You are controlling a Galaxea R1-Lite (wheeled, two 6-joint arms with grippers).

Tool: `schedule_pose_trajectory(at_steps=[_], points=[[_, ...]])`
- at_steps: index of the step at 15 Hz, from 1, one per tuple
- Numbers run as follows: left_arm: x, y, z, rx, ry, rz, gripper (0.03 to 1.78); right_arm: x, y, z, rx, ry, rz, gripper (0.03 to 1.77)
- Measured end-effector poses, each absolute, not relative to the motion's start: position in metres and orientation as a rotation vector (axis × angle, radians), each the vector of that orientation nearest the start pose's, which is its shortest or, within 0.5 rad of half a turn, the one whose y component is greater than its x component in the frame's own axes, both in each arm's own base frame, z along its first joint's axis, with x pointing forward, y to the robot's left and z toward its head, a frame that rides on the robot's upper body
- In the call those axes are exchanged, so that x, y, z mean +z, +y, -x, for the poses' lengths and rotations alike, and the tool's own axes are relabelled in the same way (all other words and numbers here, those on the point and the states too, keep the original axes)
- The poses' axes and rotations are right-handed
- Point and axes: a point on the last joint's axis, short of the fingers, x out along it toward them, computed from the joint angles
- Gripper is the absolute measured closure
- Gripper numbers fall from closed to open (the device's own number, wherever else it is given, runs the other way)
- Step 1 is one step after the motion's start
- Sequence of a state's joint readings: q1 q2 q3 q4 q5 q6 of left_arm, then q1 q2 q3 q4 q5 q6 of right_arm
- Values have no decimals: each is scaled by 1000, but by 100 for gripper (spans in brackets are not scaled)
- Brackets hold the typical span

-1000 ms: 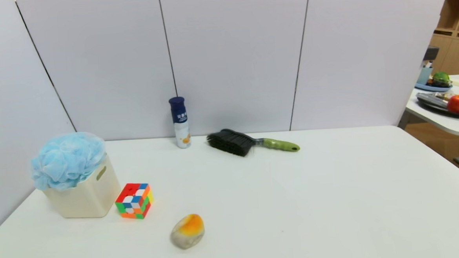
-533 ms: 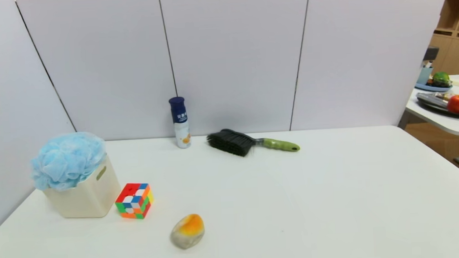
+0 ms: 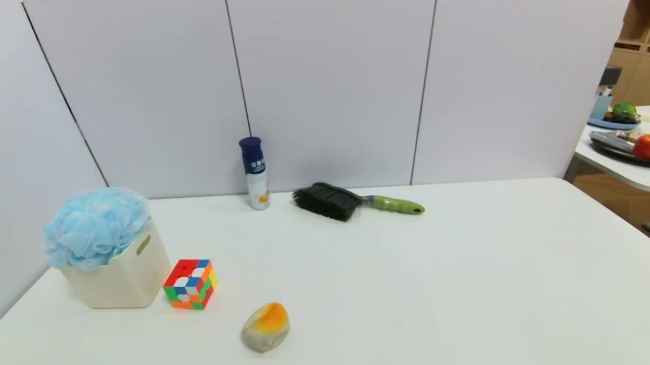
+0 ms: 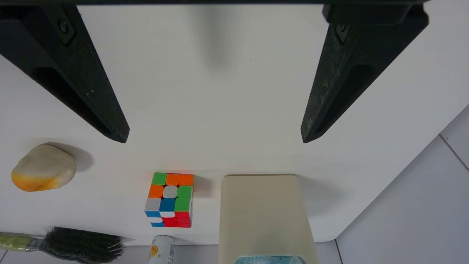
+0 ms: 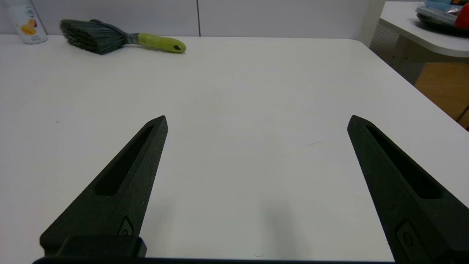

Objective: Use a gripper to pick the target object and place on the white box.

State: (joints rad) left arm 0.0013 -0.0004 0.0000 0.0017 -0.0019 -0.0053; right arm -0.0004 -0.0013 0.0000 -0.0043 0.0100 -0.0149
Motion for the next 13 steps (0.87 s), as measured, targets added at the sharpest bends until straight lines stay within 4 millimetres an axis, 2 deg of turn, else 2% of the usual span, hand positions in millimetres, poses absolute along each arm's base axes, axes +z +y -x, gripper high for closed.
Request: schedule_pose_trajectory(at_steps=[13], points=[[75, 0, 23, -2, 2, 5, 12, 76, 0, 23, 1, -5, 8, 10]])
